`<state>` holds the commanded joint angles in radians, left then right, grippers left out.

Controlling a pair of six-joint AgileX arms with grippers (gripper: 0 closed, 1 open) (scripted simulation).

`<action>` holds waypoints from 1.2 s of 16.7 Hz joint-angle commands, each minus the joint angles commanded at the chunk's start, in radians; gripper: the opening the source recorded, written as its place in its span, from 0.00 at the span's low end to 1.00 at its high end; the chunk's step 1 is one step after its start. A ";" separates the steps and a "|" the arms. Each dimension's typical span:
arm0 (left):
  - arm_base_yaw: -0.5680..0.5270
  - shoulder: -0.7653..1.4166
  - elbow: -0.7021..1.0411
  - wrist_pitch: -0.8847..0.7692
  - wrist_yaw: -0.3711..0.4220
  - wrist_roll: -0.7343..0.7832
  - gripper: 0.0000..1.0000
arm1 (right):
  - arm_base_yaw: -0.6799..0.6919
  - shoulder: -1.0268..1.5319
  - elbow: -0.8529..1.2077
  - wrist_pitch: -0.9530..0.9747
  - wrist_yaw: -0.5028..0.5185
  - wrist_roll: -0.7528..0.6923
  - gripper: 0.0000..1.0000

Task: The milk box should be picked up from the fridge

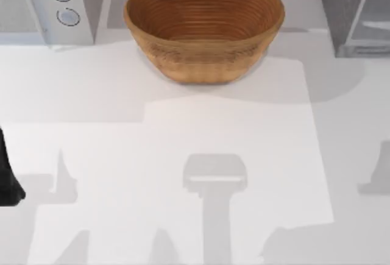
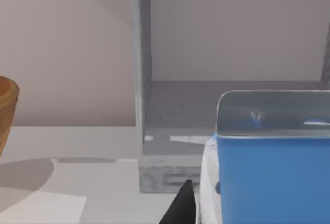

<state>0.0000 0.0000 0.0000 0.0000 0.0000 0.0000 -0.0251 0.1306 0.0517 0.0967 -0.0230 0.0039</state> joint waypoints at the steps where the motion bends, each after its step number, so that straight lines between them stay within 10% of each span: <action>1: 0.000 0.000 0.000 0.000 0.000 0.000 1.00 | 0.009 -0.047 -0.019 -0.034 0.008 -0.001 0.00; 12: 0.000 0.000 0.000 0.000 0.000 0.000 1.00 | 0.029 -0.098 -0.044 -0.071 0.016 -0.002 0.00; 20: 0.000 0.000 0.000 0.000 0.000 0.000 1.00 | 0.132 0.373 0.049 0.309 -0.051 -0.001 0.00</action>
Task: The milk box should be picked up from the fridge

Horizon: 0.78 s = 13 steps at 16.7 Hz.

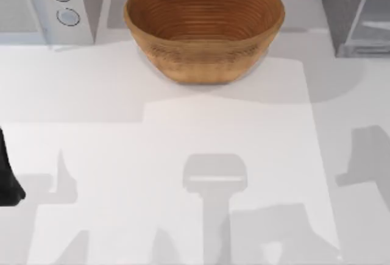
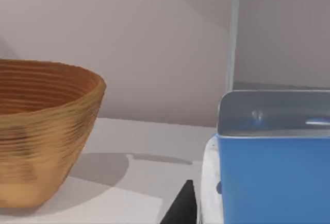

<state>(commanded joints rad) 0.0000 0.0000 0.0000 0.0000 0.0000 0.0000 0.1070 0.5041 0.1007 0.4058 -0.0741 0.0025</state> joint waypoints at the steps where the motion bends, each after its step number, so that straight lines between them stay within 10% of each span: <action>1: 0.000 0.000 0.000 0.000 0.000 0.000 1.00 | 0.018 0.085 0.017 0.070 -0.011 0.000 0.00; 13: 0.000 0.000 0.000 0.000 0.000 0.000 1.00 | 0.235 1.155 0.227 0.933 -0.148 0.010 0.00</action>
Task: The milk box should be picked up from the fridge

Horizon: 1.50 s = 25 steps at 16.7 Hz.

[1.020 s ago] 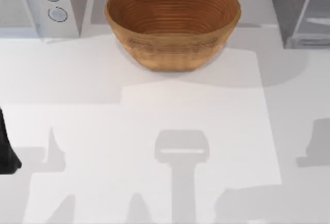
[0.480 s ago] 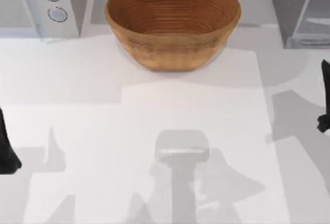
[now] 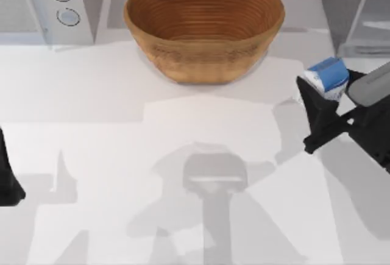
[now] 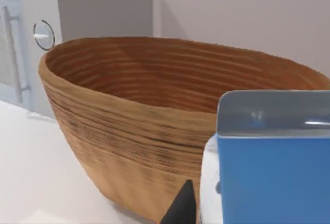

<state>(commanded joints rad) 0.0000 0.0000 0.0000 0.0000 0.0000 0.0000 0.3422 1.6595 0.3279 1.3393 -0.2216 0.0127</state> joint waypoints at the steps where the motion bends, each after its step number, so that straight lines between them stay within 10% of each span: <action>1: 0.000 0.000 0.000 0.000 0.000 0.000 1.00 | 0.015 0.076 0.015 0.061 -0.010 0.001 0.00; 10: 0.000 0.000 0.000 0.000 0.000 0.000 1.00 | 0.105 0.517 0.102 0.418 -0.065 0.005 0.00; 25: 0.000 0.000 0.000 0.000 0.000 0.000 1.00 | 0.139 0.628 0.243 0.356 -0.035 0.010 0.00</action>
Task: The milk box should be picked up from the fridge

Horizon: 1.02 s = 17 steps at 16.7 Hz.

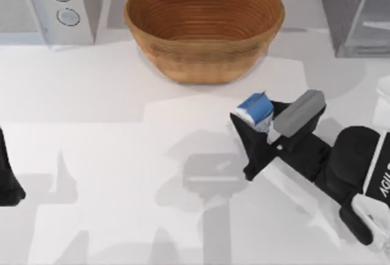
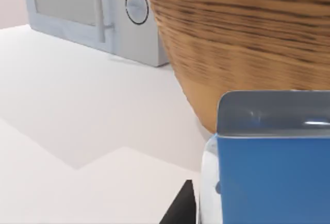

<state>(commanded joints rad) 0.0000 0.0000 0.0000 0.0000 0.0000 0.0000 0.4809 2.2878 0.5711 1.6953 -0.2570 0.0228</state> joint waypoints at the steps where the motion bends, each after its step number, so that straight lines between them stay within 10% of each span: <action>1: 0.000 0.000 0.000 0.000 0.000 0.000 1.00 | 0.006 0.014 0.025 -0.015 0.006 0.003 0.00; 10: 0.000 0.000 0.000 0.000 0.000 0.000 1.00 | 0.029 0.046 0.125 -0.048 0.029 -0.007 0.00; 17: 0.000 0.000 0.000 0.000 0.000 0.000 1.00 | 0.029 0.046 0.125 -0.048 0.029 -0.007 0.53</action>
<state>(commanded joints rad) 0.0000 0.0000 0.0000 0.0000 0.0000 0.0000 0.5102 2.3334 0.6962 1.6468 -0.2283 0.0157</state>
